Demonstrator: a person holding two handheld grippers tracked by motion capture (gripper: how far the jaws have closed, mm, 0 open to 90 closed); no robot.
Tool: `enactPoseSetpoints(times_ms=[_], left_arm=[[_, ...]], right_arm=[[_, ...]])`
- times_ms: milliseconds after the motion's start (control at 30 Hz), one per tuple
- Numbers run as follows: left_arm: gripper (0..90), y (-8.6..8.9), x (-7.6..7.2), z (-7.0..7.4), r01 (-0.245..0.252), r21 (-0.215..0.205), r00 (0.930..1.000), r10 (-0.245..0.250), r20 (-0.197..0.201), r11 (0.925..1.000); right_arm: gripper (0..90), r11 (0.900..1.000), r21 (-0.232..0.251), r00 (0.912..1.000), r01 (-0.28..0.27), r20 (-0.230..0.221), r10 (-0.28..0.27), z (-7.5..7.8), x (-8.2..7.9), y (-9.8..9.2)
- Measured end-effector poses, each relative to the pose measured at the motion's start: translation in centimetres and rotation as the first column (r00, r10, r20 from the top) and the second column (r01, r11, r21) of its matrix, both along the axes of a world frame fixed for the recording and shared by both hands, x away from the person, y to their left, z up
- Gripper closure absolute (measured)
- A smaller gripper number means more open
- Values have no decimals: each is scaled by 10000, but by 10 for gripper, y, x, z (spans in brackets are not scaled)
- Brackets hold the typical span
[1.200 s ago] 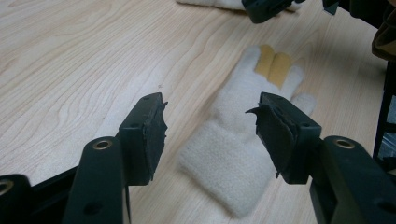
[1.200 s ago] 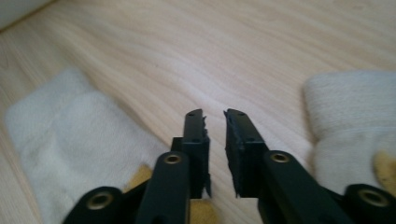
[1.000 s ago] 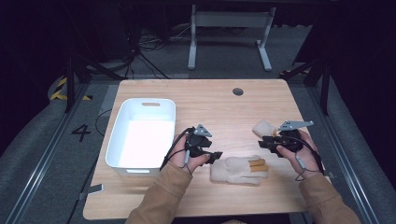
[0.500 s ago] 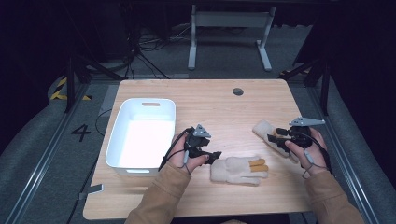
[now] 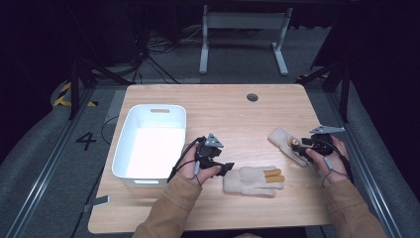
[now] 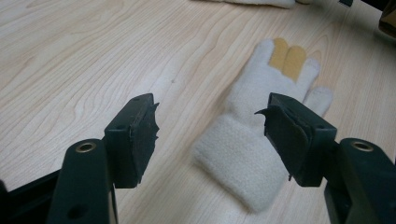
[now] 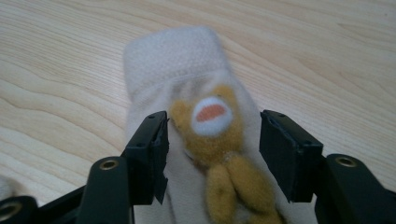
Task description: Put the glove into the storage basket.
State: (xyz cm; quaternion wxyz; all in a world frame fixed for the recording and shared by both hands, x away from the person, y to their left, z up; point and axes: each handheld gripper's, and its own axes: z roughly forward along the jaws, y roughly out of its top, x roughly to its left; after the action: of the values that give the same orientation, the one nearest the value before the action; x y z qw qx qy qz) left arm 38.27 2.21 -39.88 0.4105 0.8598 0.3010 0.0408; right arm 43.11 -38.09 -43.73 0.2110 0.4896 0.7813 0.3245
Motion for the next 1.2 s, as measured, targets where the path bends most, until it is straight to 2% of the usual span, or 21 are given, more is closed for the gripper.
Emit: enactPoseSetpoints(times_ms=[167, 233, 400, 700, 933, 1200], left_arm=[[349, 0, 0, -2, 21, 53, 10000, -20, -70, 10000], [349, 0, 0, -2, -2, 47, 10000, 3, -63, 10000], [348, 1, 0, -2, -26, 48, 9999, 26, -106, 10000], [346, 1, 0, -4, -7, 106, 9999, 8, -160, 9999], [346, 2, 0, -3, -4, 69, 9999, 5, -162, 10000], [346, 1, 1, -3, -21, -6, 9999, 21, -157, 10000]], right_arm=[[478, 9997, 157, 9996, 183, -203, -180, -4, 2, -4], [498, 9998, -28, 9996, 180, -224, -181, -6, 3, -5], [528, 9999, -85, 9989, 123, -452, -126, -11, 5, -7], [693, 9998, -173, 9985, -140, -535, 131, -11, 2, -6], [731, 9996, -196, 9984, -219, -532, 208, -9, 1, -7], [740, 9991, 24, 9990, -432, -86, 432, 6, -4, -4]])
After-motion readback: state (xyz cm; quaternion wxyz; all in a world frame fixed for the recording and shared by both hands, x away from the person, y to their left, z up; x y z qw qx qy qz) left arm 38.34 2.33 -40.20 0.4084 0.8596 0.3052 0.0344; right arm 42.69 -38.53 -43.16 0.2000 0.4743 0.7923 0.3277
